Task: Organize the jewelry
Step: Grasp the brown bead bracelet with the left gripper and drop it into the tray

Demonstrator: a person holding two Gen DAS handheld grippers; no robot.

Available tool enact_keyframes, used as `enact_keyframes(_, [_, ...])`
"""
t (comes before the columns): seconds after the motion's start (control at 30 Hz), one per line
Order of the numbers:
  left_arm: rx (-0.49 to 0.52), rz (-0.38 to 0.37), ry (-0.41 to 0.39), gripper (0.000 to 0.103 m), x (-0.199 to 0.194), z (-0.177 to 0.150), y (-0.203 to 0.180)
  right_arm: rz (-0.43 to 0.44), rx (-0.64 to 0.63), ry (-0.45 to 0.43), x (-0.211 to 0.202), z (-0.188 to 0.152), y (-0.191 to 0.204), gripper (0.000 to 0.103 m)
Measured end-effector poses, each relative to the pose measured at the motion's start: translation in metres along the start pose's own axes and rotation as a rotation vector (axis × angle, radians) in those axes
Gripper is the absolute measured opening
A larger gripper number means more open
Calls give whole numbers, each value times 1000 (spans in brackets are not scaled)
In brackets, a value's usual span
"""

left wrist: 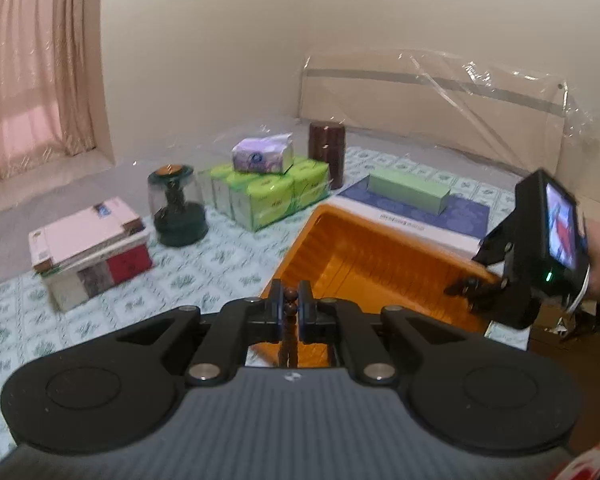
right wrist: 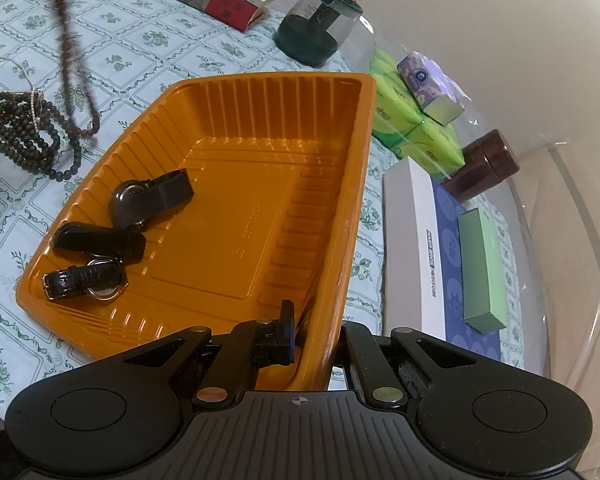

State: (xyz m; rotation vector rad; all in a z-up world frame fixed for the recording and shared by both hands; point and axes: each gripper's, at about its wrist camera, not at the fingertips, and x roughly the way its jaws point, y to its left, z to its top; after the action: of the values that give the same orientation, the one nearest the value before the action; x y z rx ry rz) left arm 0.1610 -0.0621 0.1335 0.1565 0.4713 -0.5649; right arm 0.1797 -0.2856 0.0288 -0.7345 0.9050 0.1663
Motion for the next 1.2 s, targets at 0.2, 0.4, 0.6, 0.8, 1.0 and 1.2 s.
enact_keyframes(0.2, [20,-50,-42,6,7,26,-20,1,1,0,0,0,0,5])
enact_keyframes(0.4, [32,-113,-76,6,15,47,-43,4,3,-4,0,0,-1,5])
enact_keyframes(0.6, [38,-143,-49,6,39,49,-57,13,8,-8,1,-2,-4,5])
enact_keyframes(0.8, [17,-151,59,6,77,26,-57,15,10,-8,2,-3,-4,5])
enact_keyframes(1.0, [-15,-146,144,6,111,12,-49,18,11,-6,3,-3,-5,5])
enact_keyframes(1.2, [-16,-135,171,6,128,11,-45,19,12,-6,4,-4,-6,5])
